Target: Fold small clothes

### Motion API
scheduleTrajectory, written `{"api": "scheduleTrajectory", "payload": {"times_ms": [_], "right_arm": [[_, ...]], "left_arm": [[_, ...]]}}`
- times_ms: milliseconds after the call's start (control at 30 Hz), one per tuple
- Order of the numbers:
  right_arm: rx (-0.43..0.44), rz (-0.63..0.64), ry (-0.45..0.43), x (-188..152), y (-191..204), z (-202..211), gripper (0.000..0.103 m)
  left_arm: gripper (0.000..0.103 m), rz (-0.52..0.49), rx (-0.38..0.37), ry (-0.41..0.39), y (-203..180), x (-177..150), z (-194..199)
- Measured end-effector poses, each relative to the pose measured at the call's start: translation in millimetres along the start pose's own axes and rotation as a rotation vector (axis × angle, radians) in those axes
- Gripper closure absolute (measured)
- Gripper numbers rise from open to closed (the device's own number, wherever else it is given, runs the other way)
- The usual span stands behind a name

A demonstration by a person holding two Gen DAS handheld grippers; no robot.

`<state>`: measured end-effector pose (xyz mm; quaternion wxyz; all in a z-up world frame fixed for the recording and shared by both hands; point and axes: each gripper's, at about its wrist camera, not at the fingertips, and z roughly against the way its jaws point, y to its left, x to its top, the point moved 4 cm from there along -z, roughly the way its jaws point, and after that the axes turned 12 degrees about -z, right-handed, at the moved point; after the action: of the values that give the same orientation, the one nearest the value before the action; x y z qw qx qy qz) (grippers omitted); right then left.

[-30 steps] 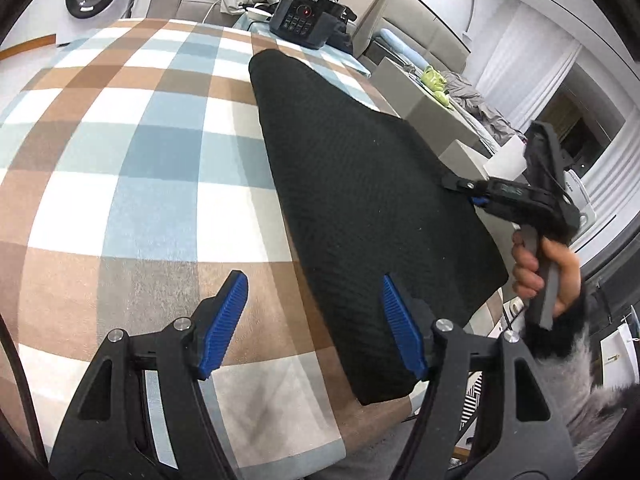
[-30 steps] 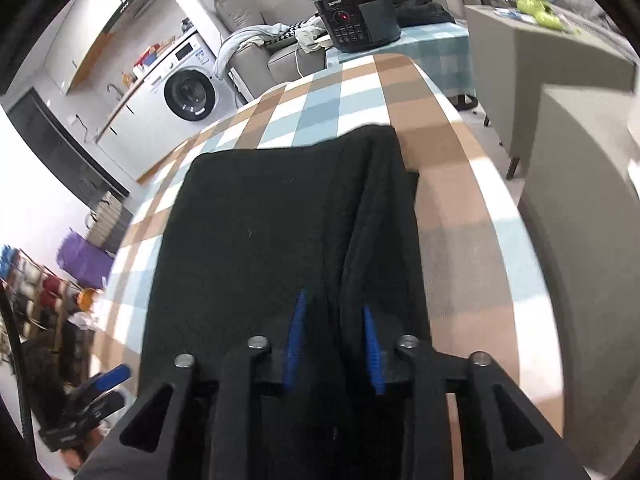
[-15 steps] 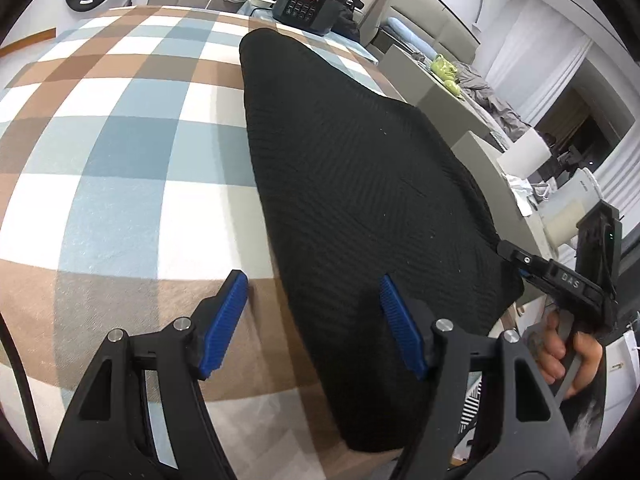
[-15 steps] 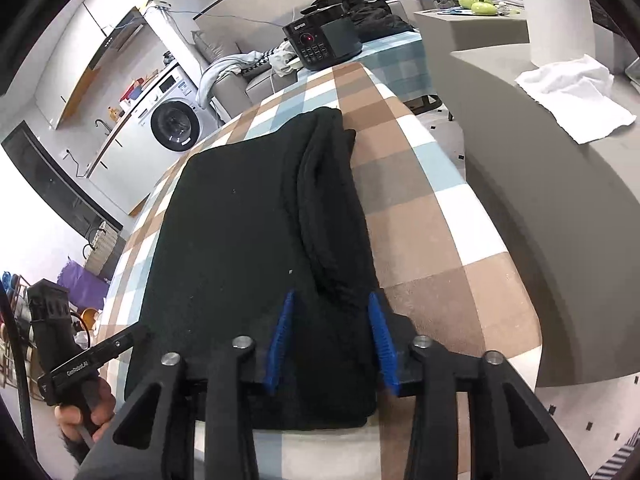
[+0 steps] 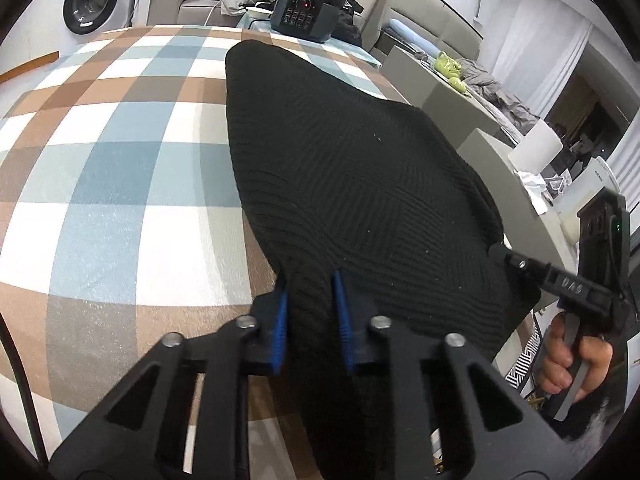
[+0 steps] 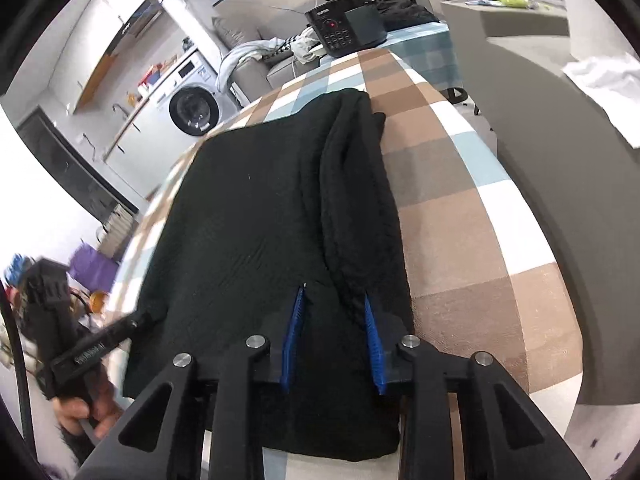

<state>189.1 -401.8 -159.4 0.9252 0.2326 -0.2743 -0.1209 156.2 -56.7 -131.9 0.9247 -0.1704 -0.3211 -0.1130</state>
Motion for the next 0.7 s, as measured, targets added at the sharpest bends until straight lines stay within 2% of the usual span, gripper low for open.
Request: {"api": "scheduleTrajectory", "payload": {"times_ms": [200,567,700], "right_arm": [[0.014,0.008,0.017,0,17,-15,0.074],[0.064,0.097,0.079,-6,84,-60,0.074],[0.058,0.102,0.075,-6,87,-63,0.074]], "left_arm": [[0.087,0.016,0.022,-0.017,19,1,7],[0.087,0.105,0.122,-0.057,93,-9,43],[0.087,0.106,0.124,-0.061,108,-15,52]]}}
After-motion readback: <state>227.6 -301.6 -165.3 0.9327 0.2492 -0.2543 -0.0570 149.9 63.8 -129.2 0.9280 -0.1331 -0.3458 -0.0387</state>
